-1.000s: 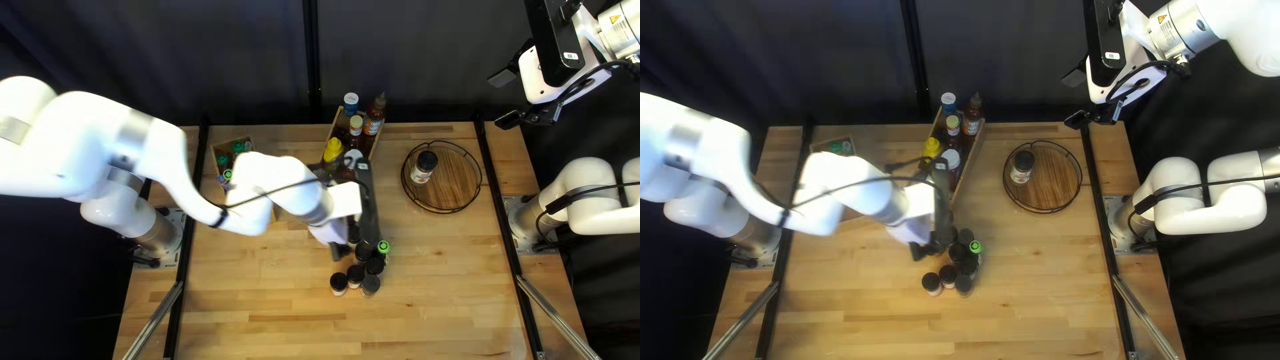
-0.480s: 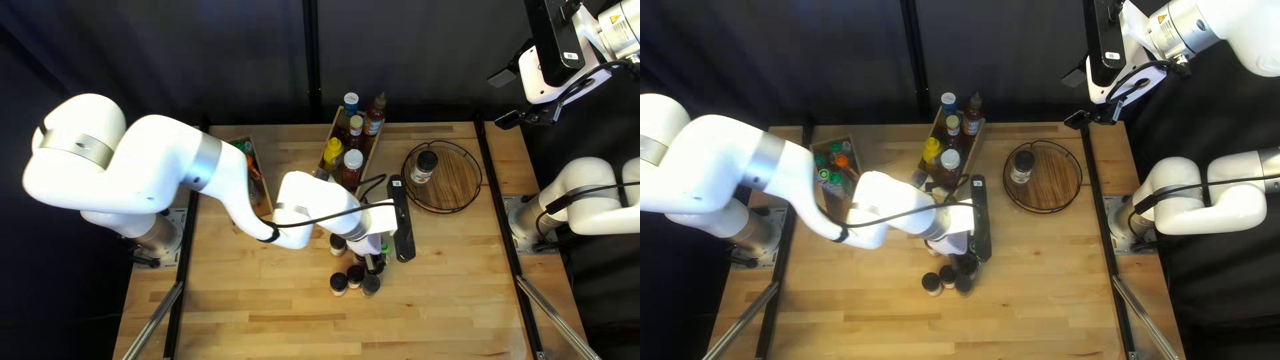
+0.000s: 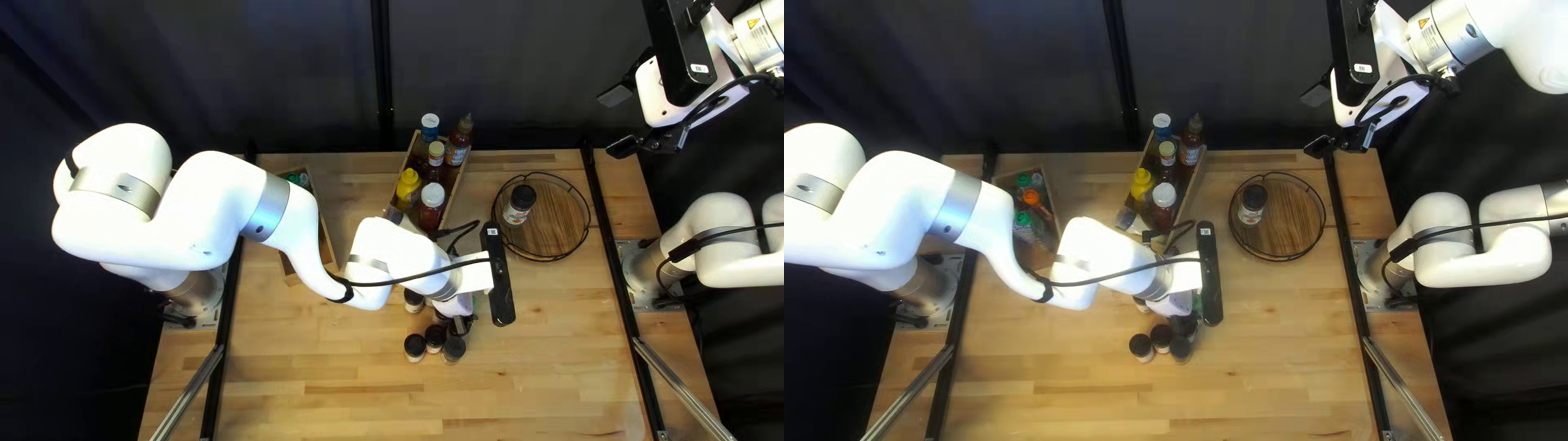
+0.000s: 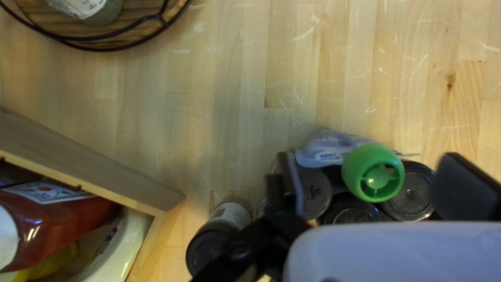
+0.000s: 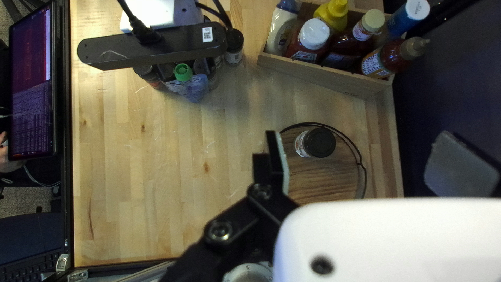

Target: Separate condiments, baby food and spices and place it in 3 different racks/containers

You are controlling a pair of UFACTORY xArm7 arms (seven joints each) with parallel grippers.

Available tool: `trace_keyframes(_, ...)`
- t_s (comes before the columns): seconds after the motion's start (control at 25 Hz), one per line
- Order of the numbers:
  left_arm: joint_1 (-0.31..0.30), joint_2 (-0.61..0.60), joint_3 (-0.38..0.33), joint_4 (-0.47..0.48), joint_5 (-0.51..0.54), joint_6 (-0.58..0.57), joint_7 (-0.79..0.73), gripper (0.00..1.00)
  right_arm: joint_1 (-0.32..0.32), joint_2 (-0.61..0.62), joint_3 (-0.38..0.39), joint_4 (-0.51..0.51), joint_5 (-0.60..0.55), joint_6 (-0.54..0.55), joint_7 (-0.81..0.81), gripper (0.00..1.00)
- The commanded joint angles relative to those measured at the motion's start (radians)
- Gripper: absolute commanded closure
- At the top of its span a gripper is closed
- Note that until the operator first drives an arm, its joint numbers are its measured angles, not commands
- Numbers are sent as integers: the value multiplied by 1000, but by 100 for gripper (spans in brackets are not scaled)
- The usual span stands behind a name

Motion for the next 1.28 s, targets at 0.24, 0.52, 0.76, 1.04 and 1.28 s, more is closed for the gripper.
trace_keyframes(0.24, 16, -27, -20, 44, -32, 77, 64, 100, 0, 0, 0, 0, 0, 0, 0, 0)
trace_keyframes(0.52, 49, -70, -42, 137, -92, 183, 191, 100, 0, 0, 0, 0, 0, 0, 0, 0)
trace_keyframes(0.76, 60, -182, -54, 139, -141, 265, 284, 100, 0, 0, 0, 0, 0, 0, 0, 0)
trace_keyframes(1.04, 43, -382, -71, 48, -190, 433, 322, 100, 0, 0, 0, 0, 0, 0, 0, 0)
trace_keyframes(1.28, 38, -589, -102, -125, -161, 546, 240, 100, 0, 0, 0, 0, 0, 0, 0, 0)
